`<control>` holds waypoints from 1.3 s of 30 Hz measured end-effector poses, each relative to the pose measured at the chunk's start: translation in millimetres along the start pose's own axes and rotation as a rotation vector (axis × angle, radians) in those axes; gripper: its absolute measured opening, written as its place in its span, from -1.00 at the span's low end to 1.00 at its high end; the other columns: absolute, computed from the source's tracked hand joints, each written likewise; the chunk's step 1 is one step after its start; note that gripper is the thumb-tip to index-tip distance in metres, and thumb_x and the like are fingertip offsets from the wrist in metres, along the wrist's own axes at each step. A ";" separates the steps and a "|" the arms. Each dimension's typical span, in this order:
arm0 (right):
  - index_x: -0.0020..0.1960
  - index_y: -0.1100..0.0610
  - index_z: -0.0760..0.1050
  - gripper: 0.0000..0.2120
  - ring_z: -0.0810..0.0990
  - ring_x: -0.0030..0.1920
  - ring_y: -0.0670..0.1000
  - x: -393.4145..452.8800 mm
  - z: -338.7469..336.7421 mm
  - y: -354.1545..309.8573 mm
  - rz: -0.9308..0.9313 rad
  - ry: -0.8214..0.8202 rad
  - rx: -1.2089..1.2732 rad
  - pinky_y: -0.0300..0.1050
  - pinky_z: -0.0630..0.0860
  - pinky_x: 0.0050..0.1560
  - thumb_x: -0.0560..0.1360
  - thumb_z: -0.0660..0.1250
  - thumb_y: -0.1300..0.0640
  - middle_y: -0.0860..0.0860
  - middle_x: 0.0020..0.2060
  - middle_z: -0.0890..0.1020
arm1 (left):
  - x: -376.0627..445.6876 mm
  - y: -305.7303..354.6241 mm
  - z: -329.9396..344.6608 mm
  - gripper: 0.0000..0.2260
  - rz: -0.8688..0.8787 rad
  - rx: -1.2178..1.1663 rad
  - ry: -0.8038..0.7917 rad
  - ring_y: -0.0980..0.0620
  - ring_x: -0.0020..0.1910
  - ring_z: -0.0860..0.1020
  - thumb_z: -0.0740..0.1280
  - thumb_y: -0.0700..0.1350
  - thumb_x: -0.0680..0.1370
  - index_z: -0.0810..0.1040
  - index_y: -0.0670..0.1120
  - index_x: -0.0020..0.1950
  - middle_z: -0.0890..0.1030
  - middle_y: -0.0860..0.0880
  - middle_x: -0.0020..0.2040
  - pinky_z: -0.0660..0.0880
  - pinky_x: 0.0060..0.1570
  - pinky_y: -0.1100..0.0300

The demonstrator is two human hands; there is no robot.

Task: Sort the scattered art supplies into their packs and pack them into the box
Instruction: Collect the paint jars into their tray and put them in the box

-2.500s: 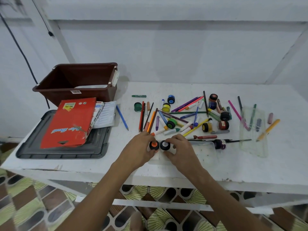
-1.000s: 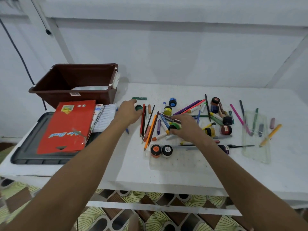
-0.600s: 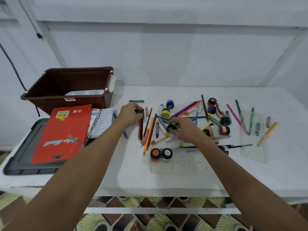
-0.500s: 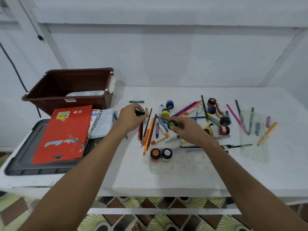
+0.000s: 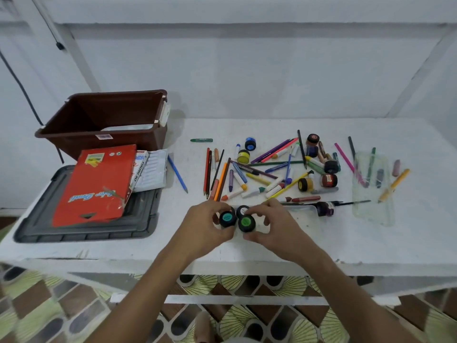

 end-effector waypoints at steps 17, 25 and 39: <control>0.16 0.03 0.58 -0.66 0.51 -0.29 -0.14 8.1 8.2 9.4 0.035 -0.046 -0.002 -0.40 0.38 -0.31 0.38 0.46 0.12 -0.09 -0.07 0.59 | 2.1 -3.9 10.6 -0.57 -0.029 0.144 -0.113 0.11 -0.11 0.44 0.53 0.04 0.37 0.53 0.03 0.19 0.48 0.05 -0.01 0.36 -0.17 0.31; 0.14 0.00 0.55 -0.67 0.57 -0.18 -0.13 12.8 -4.7 13.5 0.064 -0.068 0.035 -0.36 0.47 -0.22 0.39 0.47 0.08 -0.10 -0.11 0.60 | 11.1 -18.9 -0.3 -0.66 -0.082 0.055 -0.105 0.15 -0.18 0.50 0.50 0.14 0.37 0.54 0.13 0.08 0.50 0.15 -0.08 0.35 -0.29 0.34; 0.14 0.16 0.57 -0.72 0.59 -0.11 -0.04 173.9 -89.8 30.3 0.092 0.278 -0.025 -0.22 0.47 -0.08 0.47 0.40 0.07 0.09 -0.07 0.66 | 186.6 7.7 -22.8 -0.57 -0.089 0.087 0.040 -0.01 0.09 0.53 0.38 0.10 0.49 0.49 -0.08 0.28 0.55 -0.08 0.21 0.39 -0.06 0.22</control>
Point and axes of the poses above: each hand's wrist, its own x-axis towards the middle knuckle, its own z-axis out of the palm, y = z × x, the point moved 6 cm from there along x, towards the middle knuckle
